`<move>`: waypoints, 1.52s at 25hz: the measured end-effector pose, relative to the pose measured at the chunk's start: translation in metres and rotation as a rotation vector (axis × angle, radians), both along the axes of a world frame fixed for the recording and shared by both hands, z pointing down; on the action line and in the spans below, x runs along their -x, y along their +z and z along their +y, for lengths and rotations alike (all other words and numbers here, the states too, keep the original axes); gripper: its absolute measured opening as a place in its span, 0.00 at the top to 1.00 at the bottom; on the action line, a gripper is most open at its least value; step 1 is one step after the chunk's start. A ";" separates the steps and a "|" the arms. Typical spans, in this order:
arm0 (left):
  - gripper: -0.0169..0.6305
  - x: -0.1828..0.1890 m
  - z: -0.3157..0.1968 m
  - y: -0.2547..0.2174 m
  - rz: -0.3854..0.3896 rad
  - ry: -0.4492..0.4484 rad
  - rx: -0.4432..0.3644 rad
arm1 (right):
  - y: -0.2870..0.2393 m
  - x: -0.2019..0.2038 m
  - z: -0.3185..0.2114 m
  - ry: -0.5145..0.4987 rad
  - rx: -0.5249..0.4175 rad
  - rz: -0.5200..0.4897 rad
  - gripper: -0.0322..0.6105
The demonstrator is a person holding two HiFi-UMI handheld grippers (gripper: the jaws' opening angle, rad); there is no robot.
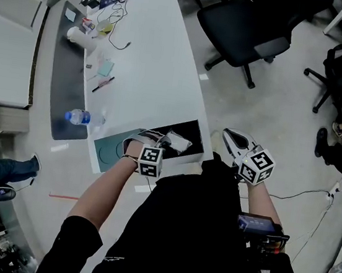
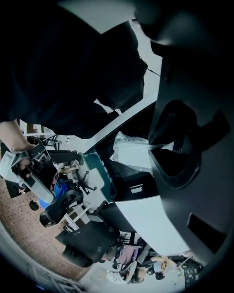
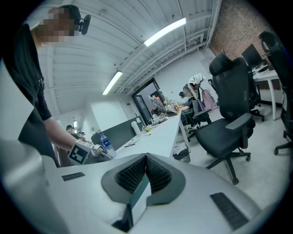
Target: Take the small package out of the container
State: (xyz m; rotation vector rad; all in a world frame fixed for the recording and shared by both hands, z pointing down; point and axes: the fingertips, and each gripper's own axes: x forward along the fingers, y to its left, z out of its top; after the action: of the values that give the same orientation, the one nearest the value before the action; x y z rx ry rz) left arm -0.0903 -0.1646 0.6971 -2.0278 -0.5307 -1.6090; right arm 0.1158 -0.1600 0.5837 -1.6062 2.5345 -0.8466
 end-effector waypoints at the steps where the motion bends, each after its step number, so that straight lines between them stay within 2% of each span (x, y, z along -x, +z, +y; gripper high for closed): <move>1: 0.92 0.000 0.000 -0.001 0.006 -0.004 -0.004 | 0.000 0.000 0.002 0.002 -0.001 0.001 0.91; 9: 0.94 0.003 -0.004 -0.010 0.056 -0.038 -0.030 | -0.001 0.006 0.013 0.016 -0.001 0.012 0.91; 21: 0.95 0.011 -0.009 -0.016 0.091 -0.131 -0.053 | -0.009 0.019 0.031 0.005 -0.009 0.043 0.91; 38: 0.95 0.006 -0.007 -0.063 0.318 -0.327 -0.049 | -0.019 0.037 0.052 -0.010 -0.025 0.091 0.91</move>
State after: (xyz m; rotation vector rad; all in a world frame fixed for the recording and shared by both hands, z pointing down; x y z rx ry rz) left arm -0.0961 -0.1715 0.6345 -2.3632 -0.0445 -1.4085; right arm 0.0784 -0.1080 0.5647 -1.6632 2.6048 -0.7564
